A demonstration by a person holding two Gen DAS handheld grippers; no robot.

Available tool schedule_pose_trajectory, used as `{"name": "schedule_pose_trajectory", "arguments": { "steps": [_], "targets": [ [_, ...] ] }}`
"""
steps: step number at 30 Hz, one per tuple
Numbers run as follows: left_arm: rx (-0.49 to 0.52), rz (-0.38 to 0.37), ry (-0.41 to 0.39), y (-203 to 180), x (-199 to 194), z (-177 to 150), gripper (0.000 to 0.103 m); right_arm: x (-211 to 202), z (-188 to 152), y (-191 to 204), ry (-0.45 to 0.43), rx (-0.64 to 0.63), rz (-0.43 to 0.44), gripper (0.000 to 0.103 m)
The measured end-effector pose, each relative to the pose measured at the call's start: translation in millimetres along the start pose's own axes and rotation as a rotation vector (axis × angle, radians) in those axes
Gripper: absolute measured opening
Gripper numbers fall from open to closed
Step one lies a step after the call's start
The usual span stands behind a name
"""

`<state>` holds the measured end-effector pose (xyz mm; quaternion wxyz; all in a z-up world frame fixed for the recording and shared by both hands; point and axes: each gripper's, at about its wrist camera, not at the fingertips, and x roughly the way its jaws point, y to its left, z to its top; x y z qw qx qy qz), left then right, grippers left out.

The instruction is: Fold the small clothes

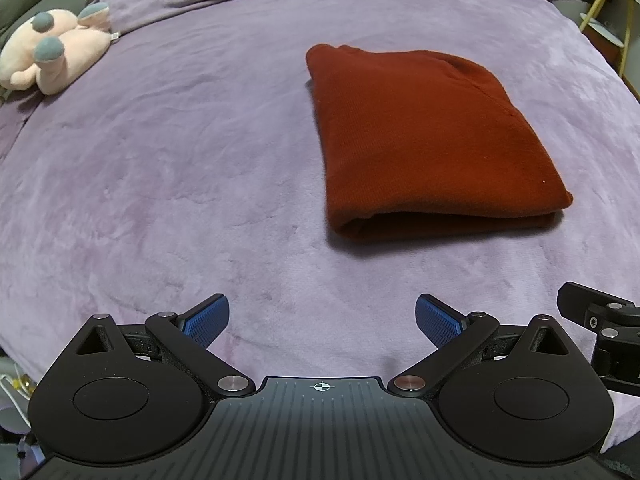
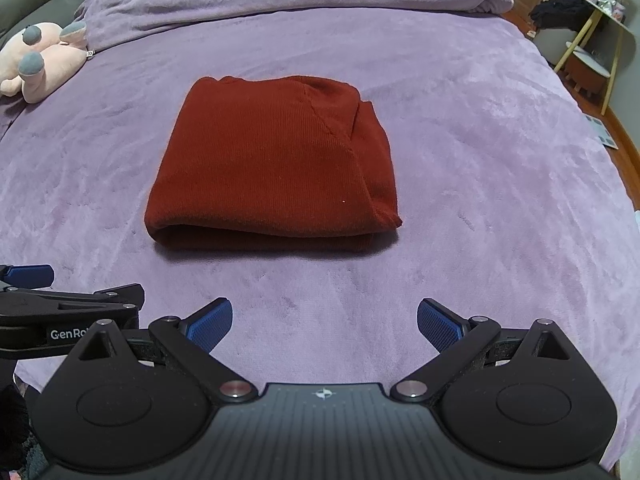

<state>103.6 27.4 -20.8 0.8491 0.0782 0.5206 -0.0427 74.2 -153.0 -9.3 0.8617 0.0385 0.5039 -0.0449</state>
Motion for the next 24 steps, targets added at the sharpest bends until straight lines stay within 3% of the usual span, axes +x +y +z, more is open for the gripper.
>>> {"name": "schedule_pose_trajectory", "arguments": {
  "steps": [13,18,24],
  "targets": [
    [-0.002,-0.005,0.012,-0.5,2.7,2.3,0.102,-0.9,1.4,-1.5,-0.002,0.001,-0.001,0.099],
    [0.002,-0.014,-0.041,-0.2,-1.3,-0.5,0.102,-1.0,1.4,-1.1,-0.004,-0.002,-0.002,0.099],
    [0.028,0.017,-0.031,-4.7,0.7,-2.1,0.102,-0.6,2.2,-1.4,-0.002,0.001,-0.005,0.099]
  ]
}}
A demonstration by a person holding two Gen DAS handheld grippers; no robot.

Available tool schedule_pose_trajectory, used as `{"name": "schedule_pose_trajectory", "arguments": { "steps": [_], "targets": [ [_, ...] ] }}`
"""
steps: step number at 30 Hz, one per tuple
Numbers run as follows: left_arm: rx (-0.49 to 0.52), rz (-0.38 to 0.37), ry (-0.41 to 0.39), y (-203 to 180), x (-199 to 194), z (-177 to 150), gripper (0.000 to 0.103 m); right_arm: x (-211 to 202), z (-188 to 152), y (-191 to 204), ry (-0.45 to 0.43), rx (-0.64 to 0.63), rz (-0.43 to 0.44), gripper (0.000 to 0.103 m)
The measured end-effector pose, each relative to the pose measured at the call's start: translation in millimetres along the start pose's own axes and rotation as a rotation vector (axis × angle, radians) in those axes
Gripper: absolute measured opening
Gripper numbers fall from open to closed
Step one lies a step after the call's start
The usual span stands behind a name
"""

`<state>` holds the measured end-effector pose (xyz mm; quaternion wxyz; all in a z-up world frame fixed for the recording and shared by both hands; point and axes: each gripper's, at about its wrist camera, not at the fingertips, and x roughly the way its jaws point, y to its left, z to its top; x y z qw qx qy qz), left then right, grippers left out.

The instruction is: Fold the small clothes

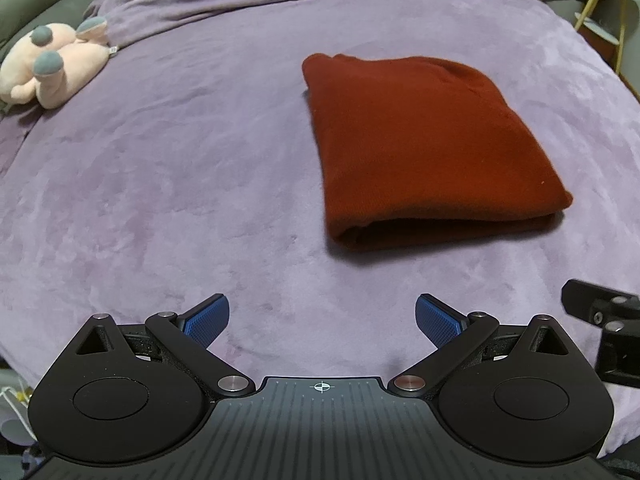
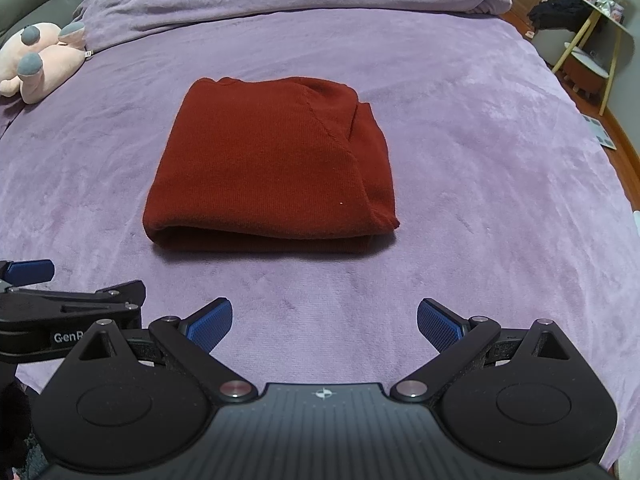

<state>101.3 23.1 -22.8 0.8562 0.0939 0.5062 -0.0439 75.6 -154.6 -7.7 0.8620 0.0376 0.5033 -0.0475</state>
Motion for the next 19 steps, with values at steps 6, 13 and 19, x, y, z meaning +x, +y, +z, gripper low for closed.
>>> {"name": "schedule_pose_trajectory", "arguments": {
  "steps": [6,13,19],
  "targets": [
    [0.009,0.006,0.007,-0.8,2.0,0.4,0.102,-0.6,-0.6,-0.1,-0.002,-0.003,-0.002,0.099],
    [0.02,0.01,-0.001,-1.5,1.5,0.2,0.102,-0.7,-0.7,-1.1,-0.006,0.004,-0.004,0.099],
    [0.02,-0.004,0.003,-1.6,0.7,-0.6,0.102,-0.8,-0.8,-0.5,-0.008,0.005,-0.008,0.099]
  ]
}}
